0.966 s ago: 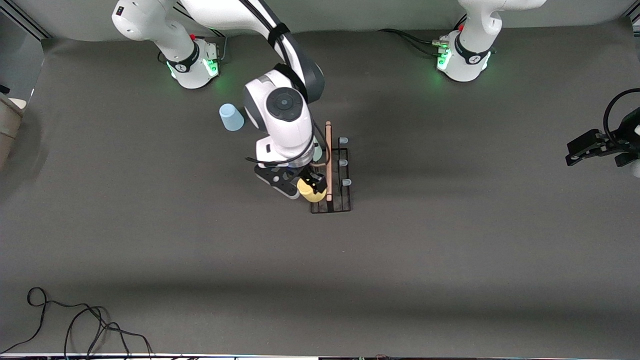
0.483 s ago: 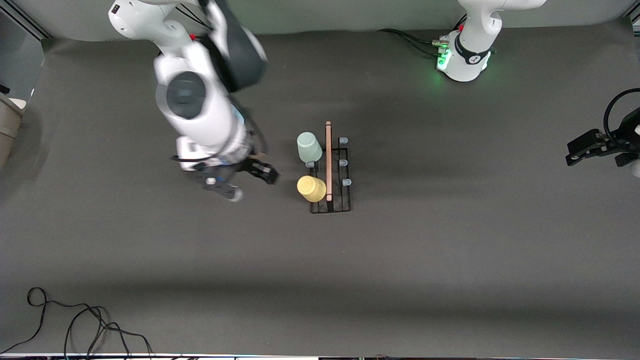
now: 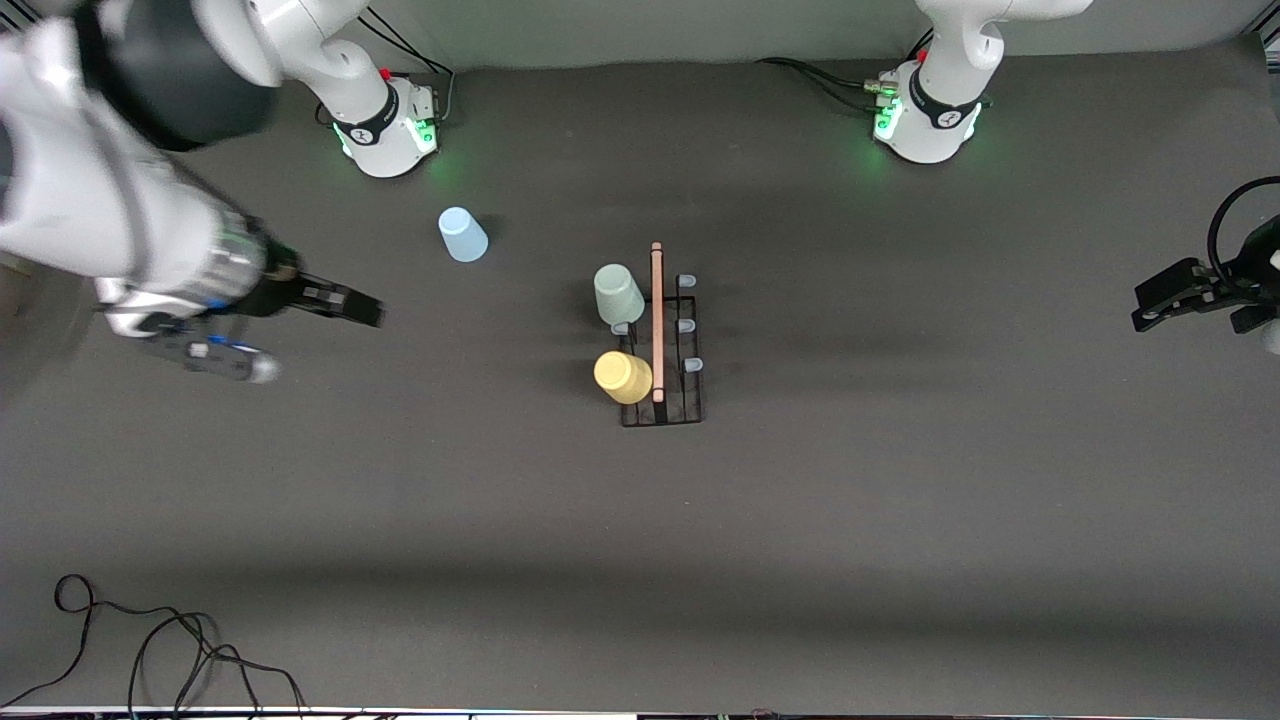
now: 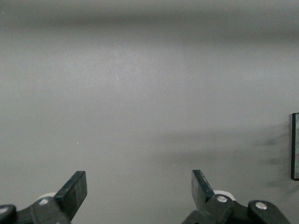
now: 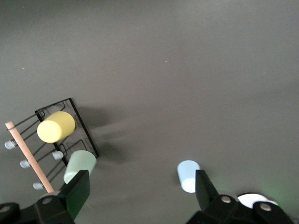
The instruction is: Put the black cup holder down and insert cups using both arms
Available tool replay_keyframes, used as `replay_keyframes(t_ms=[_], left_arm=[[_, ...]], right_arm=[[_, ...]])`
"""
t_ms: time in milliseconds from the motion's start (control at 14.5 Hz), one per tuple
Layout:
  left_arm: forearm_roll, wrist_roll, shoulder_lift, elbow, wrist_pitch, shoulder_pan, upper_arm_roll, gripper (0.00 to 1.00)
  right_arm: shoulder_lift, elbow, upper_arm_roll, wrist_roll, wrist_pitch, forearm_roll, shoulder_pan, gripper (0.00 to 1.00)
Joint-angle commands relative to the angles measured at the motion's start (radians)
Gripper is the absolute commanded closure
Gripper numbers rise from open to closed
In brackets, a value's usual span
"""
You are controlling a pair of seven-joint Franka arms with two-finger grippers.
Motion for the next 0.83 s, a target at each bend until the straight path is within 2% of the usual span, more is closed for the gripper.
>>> replay_keyframes(t_ms=[0, 207, 345, 759], left_arm=[[0.005, 0.014, 0.01, 0.026, -0.016, 0.001, -0.001, 0.0], [0.005, 0.014, 0.01, 0.026, -0.016, 0.001, -0.001, 0.0], [0.005, 0.014, 0.012, 0.026, -0.014, 0.001, -0.001, 0.0], [0.005, 0.014, 0.012, 0.024, -0.016, 0.0, -0.001, 0.0]], right_arm=[[-0.045, -0.014, -0.026, -0.14, -0.036, -0.024, -0.034, 0.0], [-0.047, -0.011, -0.09, -0.223, -0.027, -0.044, -0.033, 0.0], [-0.048, -0.013, -0.094, -0.237, -0.02, -0.086, -0.028, 0.0], [-0.065, -0.027, -0.095, -0.249, -0.009, -0.129, -0.033, 0.0]])
